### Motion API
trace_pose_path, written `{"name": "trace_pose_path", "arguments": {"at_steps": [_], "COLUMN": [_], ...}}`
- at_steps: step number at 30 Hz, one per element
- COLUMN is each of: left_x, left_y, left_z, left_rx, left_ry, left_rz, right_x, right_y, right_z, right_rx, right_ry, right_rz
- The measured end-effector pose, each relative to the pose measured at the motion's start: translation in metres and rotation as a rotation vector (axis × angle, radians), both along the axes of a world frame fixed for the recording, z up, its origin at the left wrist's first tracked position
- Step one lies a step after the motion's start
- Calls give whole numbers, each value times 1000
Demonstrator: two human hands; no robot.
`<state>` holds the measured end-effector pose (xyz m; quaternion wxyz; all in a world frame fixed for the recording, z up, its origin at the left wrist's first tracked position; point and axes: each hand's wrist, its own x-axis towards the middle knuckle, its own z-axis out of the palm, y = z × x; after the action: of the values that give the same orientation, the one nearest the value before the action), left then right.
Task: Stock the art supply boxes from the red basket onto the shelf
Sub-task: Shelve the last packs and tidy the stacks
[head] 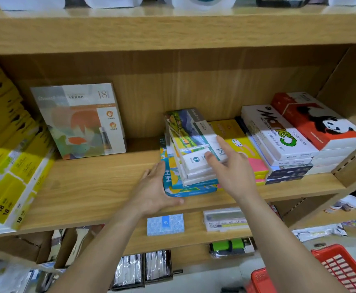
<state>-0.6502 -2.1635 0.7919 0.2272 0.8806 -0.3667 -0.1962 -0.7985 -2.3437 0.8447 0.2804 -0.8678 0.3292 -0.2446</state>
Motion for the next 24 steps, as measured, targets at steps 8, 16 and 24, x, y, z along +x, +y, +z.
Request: {"name": "trace_pose_path", "arguments": {"at_steps": [8, 16, 24], "left_x": [10, 10, 0], "left_y": [-6, -6, -11], "left_z": [-10, -12, -2], "left_rx": [-74, -52, -133], "left_ry": [-142, -382, -136], "left_rz": [-78, -97, -64], "right_x": [9, -1, -25], "right_y": [13, 12, 11], "right_z": [-7, -8, -3], "right_rx": [-64, 67, 203], "right_ry": [-39, -43, -59], "right_rz": [-107, 7, 151]}}
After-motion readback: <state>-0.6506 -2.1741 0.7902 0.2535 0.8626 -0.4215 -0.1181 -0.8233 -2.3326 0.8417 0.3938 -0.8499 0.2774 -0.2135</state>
